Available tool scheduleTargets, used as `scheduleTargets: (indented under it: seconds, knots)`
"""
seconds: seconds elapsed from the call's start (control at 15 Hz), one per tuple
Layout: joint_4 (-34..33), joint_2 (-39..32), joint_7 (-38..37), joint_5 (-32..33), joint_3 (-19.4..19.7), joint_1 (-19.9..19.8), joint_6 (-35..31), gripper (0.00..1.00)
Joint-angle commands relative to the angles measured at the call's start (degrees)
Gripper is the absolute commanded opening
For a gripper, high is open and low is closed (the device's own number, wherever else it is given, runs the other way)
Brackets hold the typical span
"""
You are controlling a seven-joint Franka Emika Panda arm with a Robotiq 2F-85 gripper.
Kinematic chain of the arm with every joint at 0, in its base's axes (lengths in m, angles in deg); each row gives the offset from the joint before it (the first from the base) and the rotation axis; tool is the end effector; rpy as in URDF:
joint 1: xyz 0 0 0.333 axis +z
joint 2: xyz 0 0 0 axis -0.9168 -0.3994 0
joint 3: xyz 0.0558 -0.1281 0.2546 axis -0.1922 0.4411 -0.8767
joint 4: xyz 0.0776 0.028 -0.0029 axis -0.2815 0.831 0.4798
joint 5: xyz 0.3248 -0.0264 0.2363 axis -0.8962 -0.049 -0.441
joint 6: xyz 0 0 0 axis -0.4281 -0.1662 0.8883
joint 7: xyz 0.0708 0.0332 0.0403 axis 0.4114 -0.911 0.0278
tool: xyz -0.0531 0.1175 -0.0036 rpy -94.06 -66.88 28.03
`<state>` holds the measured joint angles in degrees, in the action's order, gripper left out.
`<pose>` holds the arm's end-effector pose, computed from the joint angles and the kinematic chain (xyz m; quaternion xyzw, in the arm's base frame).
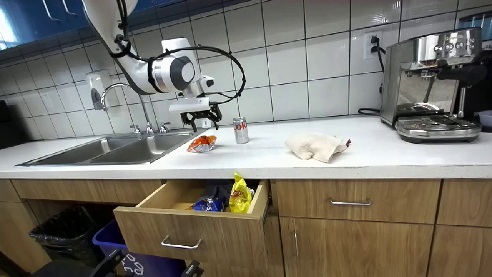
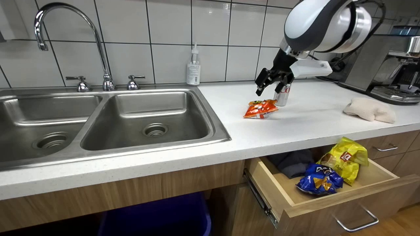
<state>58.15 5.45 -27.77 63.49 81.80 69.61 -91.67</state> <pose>0.6385 0.0768 0.2403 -0.9697 -0.1382 -0.2008 0.0148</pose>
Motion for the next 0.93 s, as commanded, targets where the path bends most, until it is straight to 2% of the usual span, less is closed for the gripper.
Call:
scheduleTargets:
  seconds: [0.0, 0.47, 0.87]
  knots:
    - [-8.1, -5.9, -2.5, 2.3, 0.2, 0.5, 3.0, 1.00]
    - [-16.2, -12.3, -1.9, 2.8, -0.3, 0.6, 8.3, 1.00]
    - [-18.1, -13.4, -0.7, 2.5, -1.3, 0.5, 11.9, 1.00]
